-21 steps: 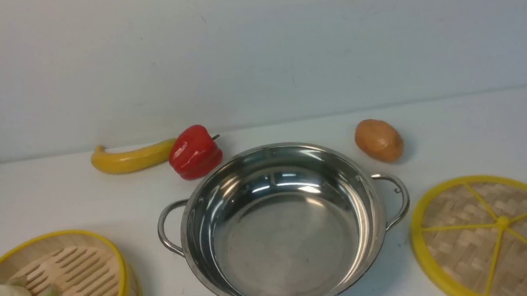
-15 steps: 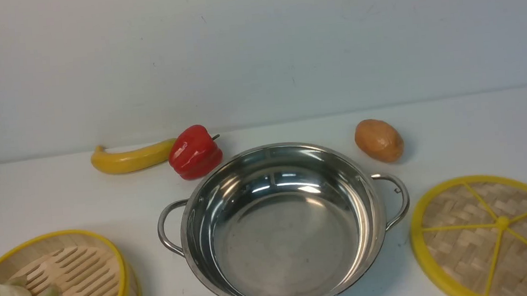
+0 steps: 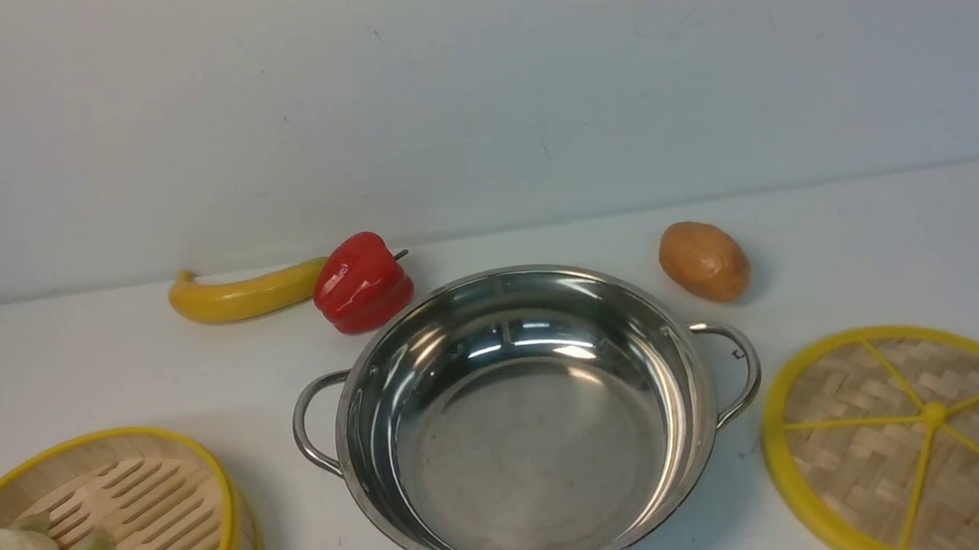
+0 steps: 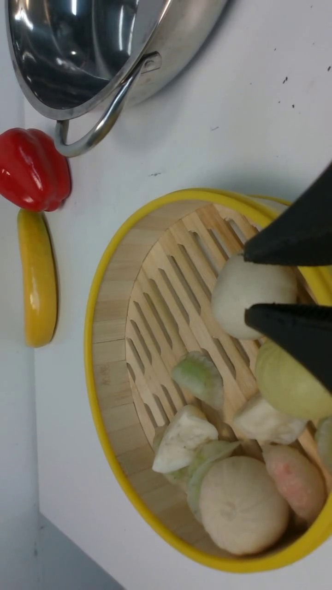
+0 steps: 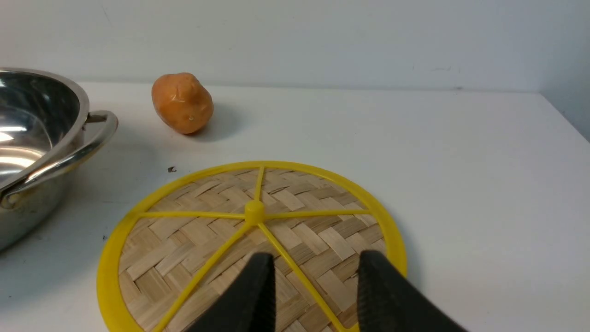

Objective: Place the steamer in the pot on the white table, and put the lid on the steamer.
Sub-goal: 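Grasp the rim of the steamer basket holding the buns with the left gripper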

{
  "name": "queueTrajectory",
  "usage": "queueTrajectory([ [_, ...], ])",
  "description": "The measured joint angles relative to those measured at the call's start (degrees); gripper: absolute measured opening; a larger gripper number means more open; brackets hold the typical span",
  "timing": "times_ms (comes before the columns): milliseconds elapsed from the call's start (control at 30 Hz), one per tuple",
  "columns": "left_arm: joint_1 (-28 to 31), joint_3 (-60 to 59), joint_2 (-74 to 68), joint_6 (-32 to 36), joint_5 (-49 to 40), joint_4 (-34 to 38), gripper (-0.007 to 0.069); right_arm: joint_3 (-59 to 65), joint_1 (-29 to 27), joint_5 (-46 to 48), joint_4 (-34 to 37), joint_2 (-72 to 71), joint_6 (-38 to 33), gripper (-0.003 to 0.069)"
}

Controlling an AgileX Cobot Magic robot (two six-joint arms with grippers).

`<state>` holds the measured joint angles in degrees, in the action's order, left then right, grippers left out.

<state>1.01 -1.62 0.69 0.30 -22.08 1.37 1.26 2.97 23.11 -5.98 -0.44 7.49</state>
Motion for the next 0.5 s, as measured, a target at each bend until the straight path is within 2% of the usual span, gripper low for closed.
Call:
queueTrajectory([
  [500,0.0,0.0,0.0,-0.3,0.0,0.0,0.0123,0.0,0.0,0.0,0.0,0.0,0.0,0.0241],
])
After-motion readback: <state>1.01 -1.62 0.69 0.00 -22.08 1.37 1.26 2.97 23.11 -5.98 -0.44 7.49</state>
